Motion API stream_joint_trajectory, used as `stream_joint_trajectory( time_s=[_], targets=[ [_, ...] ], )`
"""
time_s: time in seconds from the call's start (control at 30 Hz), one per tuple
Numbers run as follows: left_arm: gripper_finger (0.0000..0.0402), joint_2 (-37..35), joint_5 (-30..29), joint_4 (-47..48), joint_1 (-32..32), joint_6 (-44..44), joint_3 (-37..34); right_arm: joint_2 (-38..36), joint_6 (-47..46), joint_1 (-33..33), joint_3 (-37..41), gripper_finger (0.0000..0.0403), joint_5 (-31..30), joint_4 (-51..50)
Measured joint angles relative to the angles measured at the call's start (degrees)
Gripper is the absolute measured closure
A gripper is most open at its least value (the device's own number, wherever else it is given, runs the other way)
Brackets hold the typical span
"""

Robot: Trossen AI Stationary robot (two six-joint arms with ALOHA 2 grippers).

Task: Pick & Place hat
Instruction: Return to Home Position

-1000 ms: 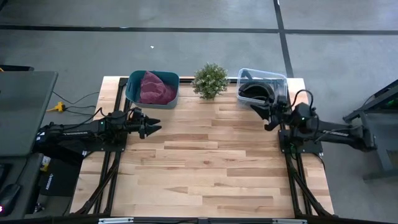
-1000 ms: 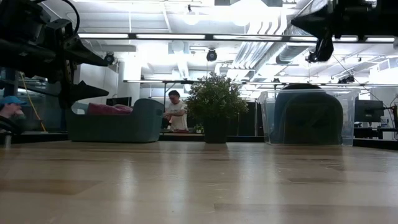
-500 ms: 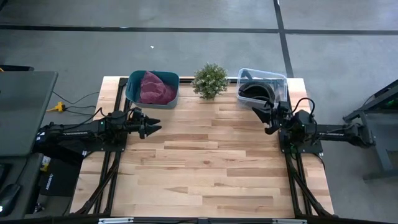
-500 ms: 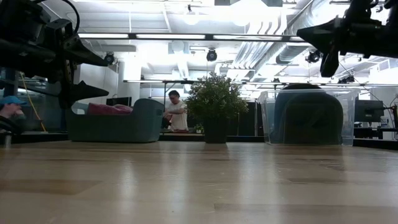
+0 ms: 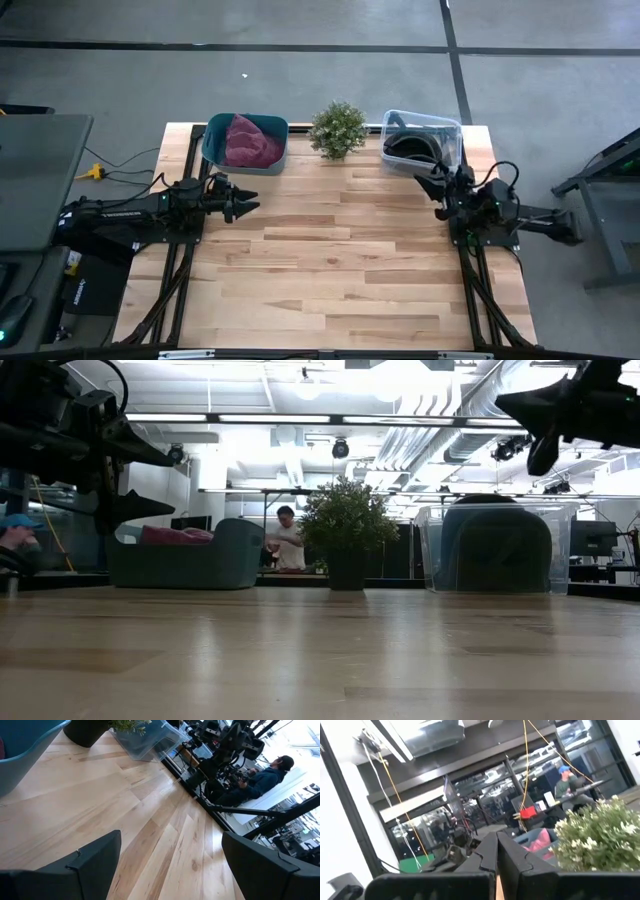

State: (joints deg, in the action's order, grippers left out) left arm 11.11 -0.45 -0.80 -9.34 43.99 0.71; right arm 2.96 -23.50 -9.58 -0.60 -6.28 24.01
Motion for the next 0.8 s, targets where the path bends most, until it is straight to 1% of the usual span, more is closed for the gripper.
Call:
stream_joint_trajectory(
  time_s=[0.03, 0.07, 0.23, 0.37, 0.47, 0.53, 0.67, 0.73, 0.8],
  targets=[
    [0.0064, 0.0, -0.01, 0.0, -0.02, 0.0, 0.0, -2.34, -0.33, 0.0, 0.0, 0.0403, 0.0, -2.52],
    [0.0064, 0.0, -0.01, 0.02, -0.01, -0.01, 0.0, -2.82, -0.58, 0.0, 0.0, 0.0403, -0.16, -3.58],
    [0.0064, 0.07, -0.02, 0.01, 0.0, 0.0, 0.0, -2.37, -2.3, 0.0, 0.0, 0.0403, 1.18, -7.92],
    [0.0064, 0.04, -0.02, 0.06, -0.02, 0.0, 0.0, -2.37, -1.4, 0.0, 0.0, 0.0403, 1.24, -12.57],
    [0.0064, 0.04, -0.01, 0.04, -0.01, 0.0, 0.0, -2.22, 4.82, 0.0, 0.0, 0.0403, 3.72, -18.65],
    [0.0064, 0.04, 0.0, 0.06, -0.02, -0.02, 0.0, -2.27, 9.3, 0.0, 0.0, 0.0403, 3.89, -21.0],
    [0.0064, 0.04, 0.0, 0.06, 0.0, -0.01, 0.0, -2.27, 18.82, 0.0, 0.0, 0.0403, 4.1, -22.1],
    [0.0064, 0.04, 0.0, 0.06, 0.0, 0.0, 0.0, -2.25, 21.05, 0.0, 0.0, 0.0403, 4.78, -22.24],
    [0.0064, 0.04, 0.0, 0.04, 0.0, 0.0, 0.0, -2.24, 20.83, 0.0, 0.0, 0.0403, 7.0, -22.81]
  ],
)
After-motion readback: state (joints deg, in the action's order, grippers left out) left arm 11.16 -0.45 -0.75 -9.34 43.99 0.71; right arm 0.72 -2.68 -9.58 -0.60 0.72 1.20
